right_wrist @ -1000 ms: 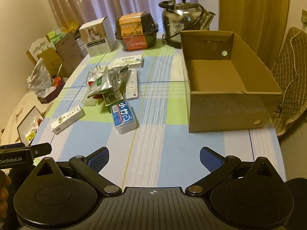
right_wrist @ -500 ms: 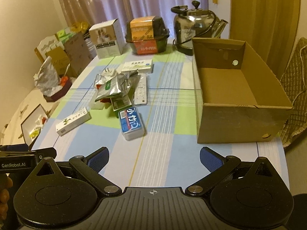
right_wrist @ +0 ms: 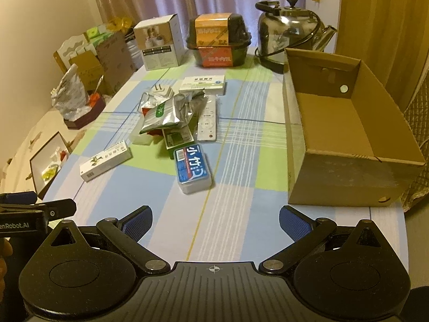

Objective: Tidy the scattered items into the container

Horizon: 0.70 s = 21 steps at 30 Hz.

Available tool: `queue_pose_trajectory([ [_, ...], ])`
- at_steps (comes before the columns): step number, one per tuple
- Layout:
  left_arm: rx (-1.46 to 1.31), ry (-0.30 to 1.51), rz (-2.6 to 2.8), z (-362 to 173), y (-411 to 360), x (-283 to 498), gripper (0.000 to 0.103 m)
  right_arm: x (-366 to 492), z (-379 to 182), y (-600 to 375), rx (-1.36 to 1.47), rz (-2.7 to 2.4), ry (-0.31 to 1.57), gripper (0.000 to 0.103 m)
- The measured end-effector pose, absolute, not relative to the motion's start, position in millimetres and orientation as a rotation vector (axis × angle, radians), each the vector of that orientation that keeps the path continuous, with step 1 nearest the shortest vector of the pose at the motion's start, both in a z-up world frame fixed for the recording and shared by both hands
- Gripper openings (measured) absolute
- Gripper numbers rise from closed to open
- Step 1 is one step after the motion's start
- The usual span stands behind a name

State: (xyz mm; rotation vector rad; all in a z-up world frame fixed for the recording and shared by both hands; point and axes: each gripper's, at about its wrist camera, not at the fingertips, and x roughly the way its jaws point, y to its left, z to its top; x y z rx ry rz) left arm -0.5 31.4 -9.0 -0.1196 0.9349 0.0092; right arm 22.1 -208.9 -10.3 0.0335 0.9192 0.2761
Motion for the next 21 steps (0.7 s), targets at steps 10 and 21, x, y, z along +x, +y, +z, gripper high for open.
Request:
queue_pose_trajectory([
  [10, -0.129, 0.954, 0.008, -17, 43, 10, 0.102, 36, -21, -195, 0.008, 0.289, 0.940, 0.103],
  [21, -0.068, 0.950, 0.000, -24, 56, 30, 0.102, 54, -41, -176, -0.033, 0.307, 0.976, 0.103],
])
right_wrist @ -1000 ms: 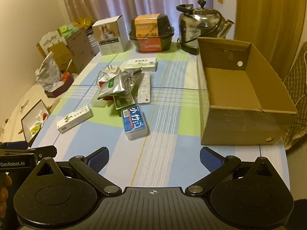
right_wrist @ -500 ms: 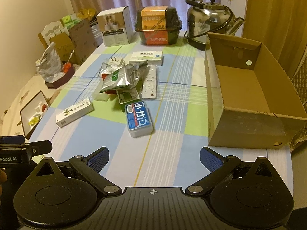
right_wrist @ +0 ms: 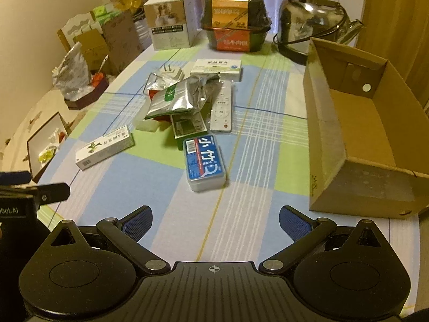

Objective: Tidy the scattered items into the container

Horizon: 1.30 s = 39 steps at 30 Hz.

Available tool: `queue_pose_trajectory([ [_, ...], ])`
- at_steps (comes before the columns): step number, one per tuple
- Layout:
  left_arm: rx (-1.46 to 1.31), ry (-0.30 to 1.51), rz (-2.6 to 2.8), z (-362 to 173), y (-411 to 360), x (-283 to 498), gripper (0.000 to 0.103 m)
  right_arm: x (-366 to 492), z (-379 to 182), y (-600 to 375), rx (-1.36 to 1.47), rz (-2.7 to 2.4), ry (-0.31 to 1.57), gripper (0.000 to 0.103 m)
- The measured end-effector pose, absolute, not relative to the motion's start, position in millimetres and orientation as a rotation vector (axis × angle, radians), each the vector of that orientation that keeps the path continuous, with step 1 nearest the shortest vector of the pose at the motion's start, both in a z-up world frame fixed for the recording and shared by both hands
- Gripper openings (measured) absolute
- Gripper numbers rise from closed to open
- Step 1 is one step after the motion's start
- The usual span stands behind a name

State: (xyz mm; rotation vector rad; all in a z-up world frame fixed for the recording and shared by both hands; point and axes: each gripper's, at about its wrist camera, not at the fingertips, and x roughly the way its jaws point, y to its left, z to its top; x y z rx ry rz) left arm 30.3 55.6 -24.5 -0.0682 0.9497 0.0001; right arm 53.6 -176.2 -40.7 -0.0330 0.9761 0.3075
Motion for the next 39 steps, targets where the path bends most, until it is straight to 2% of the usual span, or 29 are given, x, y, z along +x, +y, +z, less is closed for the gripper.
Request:
queue_pose_trajectory([
  [15, 0.202, 0.803, -0.115, -35, 90, 77, 0.102, 82, -70, -157, -0.062, 0.367, 0.949, 0.103],
  [25, 0.349, 0.878, -0.241, -88, 112, 127, 0.101, 117, -88, -147, -0.095, 0.401, 0.879, 0.103],
  [27, 0.375, 0.911, -0.275, -99, 114, 135, 0.093, 123, -92, -146, -0.114, 0.405, 0.873, 0.103],
  [30, 0.392, 0.945, -0.318, -113, 116, 143, 0.087, 132, -103, -144, -0.136, 0.417, 0.871, 0.103],
  [34, 0.416, 0.949, -0.365, -123, 114, 150, 0.085, 143, -118, -142, -0.120, 0.421, 0.896, 0.103],
  [39, 0.421, 0.956, -0.386, -132, 113, 156, 0.076, 151, -131, -132, -0.135, 0.405, 0.904, 0.103],
])
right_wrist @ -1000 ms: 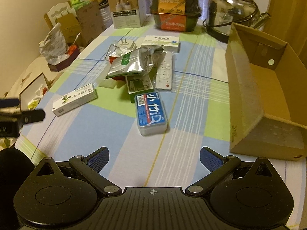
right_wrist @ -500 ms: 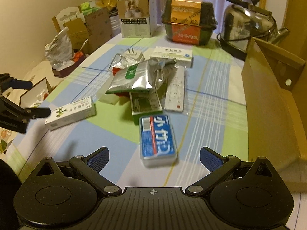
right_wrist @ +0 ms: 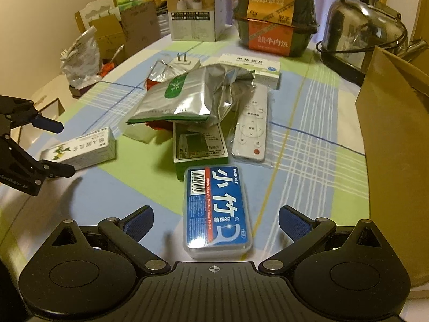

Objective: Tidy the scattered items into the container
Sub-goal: 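Grasp the white-green medicine box with the left tool while the right grasps the blue floss case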

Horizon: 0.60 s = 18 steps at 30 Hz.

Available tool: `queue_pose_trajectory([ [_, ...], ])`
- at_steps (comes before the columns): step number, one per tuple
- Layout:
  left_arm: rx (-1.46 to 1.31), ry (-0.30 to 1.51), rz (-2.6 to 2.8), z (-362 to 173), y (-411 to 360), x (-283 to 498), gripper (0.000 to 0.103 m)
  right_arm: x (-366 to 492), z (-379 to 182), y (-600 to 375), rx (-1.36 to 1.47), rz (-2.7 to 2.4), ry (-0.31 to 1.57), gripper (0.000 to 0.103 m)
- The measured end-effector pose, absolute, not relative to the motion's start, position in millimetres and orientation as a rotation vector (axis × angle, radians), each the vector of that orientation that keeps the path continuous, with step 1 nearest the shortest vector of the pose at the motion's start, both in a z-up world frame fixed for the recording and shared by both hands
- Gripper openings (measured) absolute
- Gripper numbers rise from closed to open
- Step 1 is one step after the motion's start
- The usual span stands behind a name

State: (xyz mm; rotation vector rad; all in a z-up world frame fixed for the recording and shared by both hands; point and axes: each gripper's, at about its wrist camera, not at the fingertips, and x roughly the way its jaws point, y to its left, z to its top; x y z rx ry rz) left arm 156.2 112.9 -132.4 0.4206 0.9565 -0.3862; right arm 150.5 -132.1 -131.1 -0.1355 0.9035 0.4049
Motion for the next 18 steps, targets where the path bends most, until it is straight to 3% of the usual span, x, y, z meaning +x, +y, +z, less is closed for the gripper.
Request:
queue_pose_trajectory([
  [3, 0.424, 0.952, -0.405, -135, 112, 158, 0.075, 156, -138, -128, -0.149, 0.389, 0.913, 0.103],
  [4, 0.425, 0.953, -0.413, -135, 111, 158, 0.074, 158, -140, -127, -0.149, 0.387, 0.921, 0.099],
  [5, 0.426, 0.953, -0.422, -136, 111, 158, 0.072, 159, -142, -127, -0.150, 0.389, 0.933, 0.083],
  [6, 0.427, 0.952, -0.428, -136, 111, 158, 0.070, 161, -144, -126, -0.152, 0.389, 0.946, 0.079],
  [10, 0.412, 0.954, -0.453, -138, 112, 159, 0.065, 163, -148, -126, -0.153, 0.380, 0.955, 0.079],
  [13, 0.410, 0.953, -0.474, -137, 111, 160, 0.053, 163, -150, -127, -0.155, 0.380, 0.958, 0.079],
  [15, 0.415, 0.956, -0.483, -136, 109, 161, 0.043, 163, -150, -127, -0.153, 0.380, 0.963, 0.071],
  [18, 0.412, 0.974, -0.486, -136, 109, 165, 0.039, 164, -150, -126, -0.148, 0.383, 0.968, 0.071],
])
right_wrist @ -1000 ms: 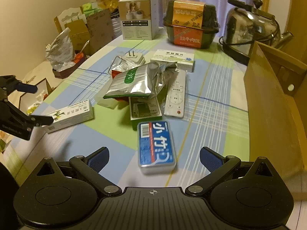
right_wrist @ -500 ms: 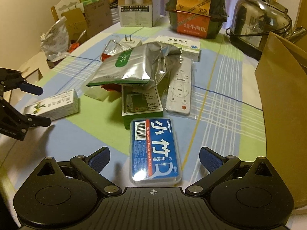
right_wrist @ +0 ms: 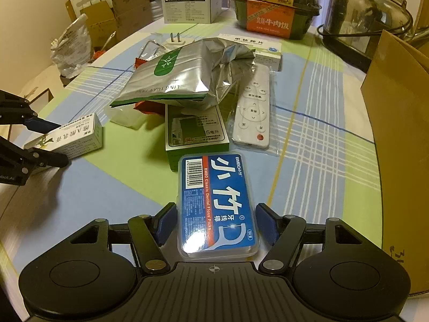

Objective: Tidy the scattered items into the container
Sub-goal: 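Grasp the white-green medicine box with the left tool while the right grasps the blue floss case, then carry both items over the cardboard box and open both tools to drop them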

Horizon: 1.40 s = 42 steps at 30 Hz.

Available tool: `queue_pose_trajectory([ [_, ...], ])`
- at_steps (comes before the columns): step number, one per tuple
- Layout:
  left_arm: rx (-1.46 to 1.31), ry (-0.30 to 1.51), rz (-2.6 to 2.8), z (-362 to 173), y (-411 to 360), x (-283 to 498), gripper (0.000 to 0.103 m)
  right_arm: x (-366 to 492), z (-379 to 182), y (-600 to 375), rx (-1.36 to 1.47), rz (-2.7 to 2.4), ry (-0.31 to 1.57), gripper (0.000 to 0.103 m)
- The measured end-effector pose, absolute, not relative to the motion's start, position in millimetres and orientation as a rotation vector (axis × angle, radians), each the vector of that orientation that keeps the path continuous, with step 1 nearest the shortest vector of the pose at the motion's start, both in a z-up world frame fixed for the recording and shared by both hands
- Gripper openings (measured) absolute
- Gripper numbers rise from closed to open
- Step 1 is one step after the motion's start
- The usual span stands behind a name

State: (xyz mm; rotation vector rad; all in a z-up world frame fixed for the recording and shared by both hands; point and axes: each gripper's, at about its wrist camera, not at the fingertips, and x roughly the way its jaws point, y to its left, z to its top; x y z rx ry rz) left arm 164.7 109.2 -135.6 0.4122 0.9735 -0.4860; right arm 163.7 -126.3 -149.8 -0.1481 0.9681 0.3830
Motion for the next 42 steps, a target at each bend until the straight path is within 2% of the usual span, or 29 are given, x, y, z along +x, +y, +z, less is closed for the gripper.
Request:
queue_pose_trajectory([
  [1, 0.410, 0.982, -0.487, -135, 109, 165, 0.038, 164, -150, -126, -0.148, 0.384, 0.968, 0.068],
  [2, 0.408, 0.992, -0.487, -135, 109, 166, 0.036, 163, -149, -126, -0.149, 0.383, 0.967, 0.060],
  [5, 0.405, 1.015, -0.479, -132, 107, 164, 0.033, 162, -148, -127, -0.146, 0.374, 0.973, 0.059],
  [15, 0.387, 1.004, -0.465, -112, 93, 145, 0.033, 142, -124, -141, -0.118, 0.342, 0.930, 0.059],
  [25, 0.398, 0.919, -0.499, -49, 56, 125, 0.033, 118, -58, -184, -0.073, 0.268, 0.836, 0.059],
  [34, 0.357, 0.832, -0.657, 20, -55, 138, 0.033, 99, 9, -271, -0.054, 0.127, 0.739, 0.059],
  [42, 0.256, 0.819, -0.743, 45, -182, 181, 0.033, 115, 21, -360, -0.011, -0.005, 0.724, 0.059],
])
